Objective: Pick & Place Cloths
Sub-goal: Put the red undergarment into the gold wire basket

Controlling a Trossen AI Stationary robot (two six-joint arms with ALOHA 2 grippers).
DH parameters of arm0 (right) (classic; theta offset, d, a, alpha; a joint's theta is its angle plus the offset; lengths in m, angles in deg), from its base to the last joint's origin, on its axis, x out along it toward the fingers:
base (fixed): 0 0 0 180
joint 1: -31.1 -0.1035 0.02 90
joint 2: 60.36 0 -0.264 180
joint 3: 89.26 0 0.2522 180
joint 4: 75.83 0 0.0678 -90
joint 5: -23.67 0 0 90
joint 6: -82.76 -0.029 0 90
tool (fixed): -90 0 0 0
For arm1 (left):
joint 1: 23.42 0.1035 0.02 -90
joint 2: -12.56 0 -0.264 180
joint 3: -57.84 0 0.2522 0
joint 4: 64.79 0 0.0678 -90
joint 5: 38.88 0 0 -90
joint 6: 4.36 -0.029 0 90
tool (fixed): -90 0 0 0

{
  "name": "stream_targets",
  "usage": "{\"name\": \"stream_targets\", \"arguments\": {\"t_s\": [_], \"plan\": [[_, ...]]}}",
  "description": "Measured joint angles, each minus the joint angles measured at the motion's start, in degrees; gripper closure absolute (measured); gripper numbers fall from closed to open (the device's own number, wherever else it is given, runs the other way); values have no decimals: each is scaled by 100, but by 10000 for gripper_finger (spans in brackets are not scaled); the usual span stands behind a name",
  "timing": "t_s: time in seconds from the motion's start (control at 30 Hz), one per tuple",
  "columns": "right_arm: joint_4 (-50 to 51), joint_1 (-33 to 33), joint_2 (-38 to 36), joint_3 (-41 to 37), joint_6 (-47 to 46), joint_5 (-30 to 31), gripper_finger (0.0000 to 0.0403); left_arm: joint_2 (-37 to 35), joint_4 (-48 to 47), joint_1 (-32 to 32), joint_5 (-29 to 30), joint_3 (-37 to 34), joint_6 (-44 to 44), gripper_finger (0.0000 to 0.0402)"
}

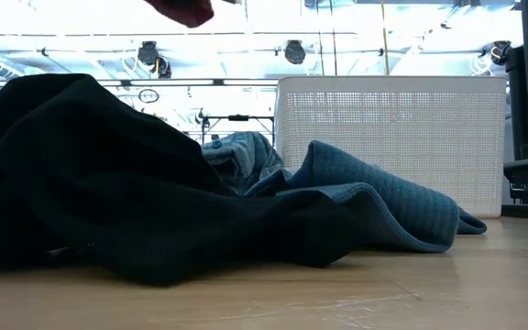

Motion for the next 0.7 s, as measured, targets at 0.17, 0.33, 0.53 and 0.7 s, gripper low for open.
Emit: {"name": "stream_targets", "arguments": {"t_s": [0.17,0.33,0.53,0.7], "plan": [[689,-153,-242,0,1184,602,401,-308,-1015,977,-1055,0,1292,381],[1552,-321,-452,0,2511,1332,402,-322,-1646,2034,-2433,0,1919,381],[2164,-583,-582,0,3250,2131,402,-154,-2113,3324,-3612,0,2113,381],[2342,-750,-586,0,3325,2385,402,-7,-2575,4376,-4051,0,2151,381]]}}
